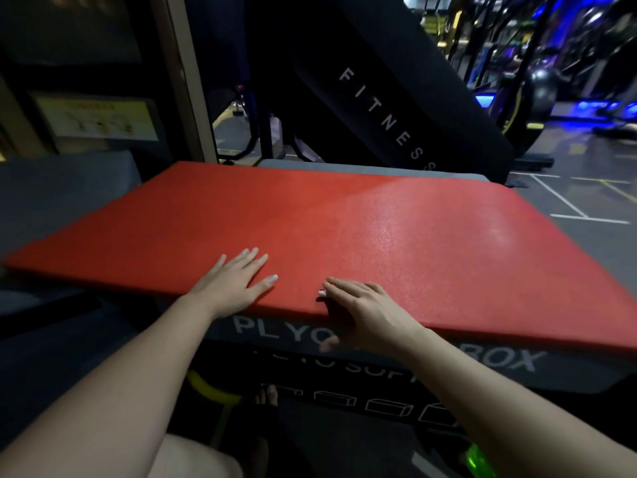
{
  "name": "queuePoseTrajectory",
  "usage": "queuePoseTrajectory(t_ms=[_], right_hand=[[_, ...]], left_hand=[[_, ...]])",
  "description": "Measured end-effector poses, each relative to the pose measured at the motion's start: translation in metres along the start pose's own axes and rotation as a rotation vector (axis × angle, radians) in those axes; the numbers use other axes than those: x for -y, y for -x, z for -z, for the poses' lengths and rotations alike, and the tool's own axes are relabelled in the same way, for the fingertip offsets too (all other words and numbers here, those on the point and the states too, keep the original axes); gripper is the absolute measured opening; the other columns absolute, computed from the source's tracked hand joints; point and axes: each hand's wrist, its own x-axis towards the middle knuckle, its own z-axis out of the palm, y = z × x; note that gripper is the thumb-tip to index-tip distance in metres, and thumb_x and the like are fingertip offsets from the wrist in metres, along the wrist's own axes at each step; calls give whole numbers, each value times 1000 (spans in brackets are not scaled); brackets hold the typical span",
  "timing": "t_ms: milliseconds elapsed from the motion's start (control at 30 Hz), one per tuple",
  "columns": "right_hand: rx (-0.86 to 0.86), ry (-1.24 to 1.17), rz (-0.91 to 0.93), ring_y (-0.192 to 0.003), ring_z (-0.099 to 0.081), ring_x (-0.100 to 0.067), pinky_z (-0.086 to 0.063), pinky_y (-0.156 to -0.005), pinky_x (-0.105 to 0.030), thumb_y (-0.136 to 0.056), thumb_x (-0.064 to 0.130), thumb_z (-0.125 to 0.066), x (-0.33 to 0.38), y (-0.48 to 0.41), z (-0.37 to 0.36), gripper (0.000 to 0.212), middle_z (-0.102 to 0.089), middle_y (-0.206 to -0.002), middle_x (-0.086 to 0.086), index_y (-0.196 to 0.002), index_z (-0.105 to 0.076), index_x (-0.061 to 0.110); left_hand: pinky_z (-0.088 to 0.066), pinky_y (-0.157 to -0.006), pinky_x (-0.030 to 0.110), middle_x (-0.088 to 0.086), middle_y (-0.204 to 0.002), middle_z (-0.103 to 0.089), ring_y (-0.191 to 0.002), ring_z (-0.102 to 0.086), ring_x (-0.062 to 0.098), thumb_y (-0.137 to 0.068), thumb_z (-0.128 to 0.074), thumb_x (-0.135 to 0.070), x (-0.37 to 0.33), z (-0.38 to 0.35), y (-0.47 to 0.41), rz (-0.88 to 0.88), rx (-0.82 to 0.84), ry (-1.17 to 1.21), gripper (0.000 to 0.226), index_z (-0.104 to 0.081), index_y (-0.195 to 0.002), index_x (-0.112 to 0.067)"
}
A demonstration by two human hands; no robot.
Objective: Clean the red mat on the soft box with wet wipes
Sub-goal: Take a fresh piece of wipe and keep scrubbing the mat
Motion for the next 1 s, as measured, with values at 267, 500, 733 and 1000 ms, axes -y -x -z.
queuePoseTrajectory(t_ms=[267,500,733,1000], right_hand=[[82,234,-18,-149,-16,-32,-20,-119,-51,-92,1,-53,4,3,2,81,-14,-163,-10,-157,-9,18],[37,215,-28,-148,-22,-27,-24,-118,-49,-100,7,-41,-23,14,22,65,-22,-162,-6,-157,-15,24],[36,243,-141,-147,-27,-26,-30,-113,-45,-99,8,-44,-86,63,33,65,-26,-161,-1,-155,-18,29],[-11,187,-174,-145,-32,-25,-36,-110,-45,-99,7,-46,-111,100,55,59,-34,-157,0,-153,-31,27]], left_hand=[[0,-128,42,-9,-171,-6,-156,0,5,-77,0,-88,-11,0,18,18,-56,-15,105,-13,-164,-31],[-11,-127,43,-6,-169,-20,-156,-13,10,-90,-14,-82,-36,0,6,21,-80,-15,89,-26,-161,-30],[-13,-126,50,5,-168,-24,-156,-17,19,-99,-20,-70,-121,-15,-15,-22,-123,-26,79,-28,-161,-21],[-19,-123,57,12,-167,-25,-155,-20,27,-99,-18,-70,-169,-18,-30,-71,-89,-31,83,-29,-160,-15]])
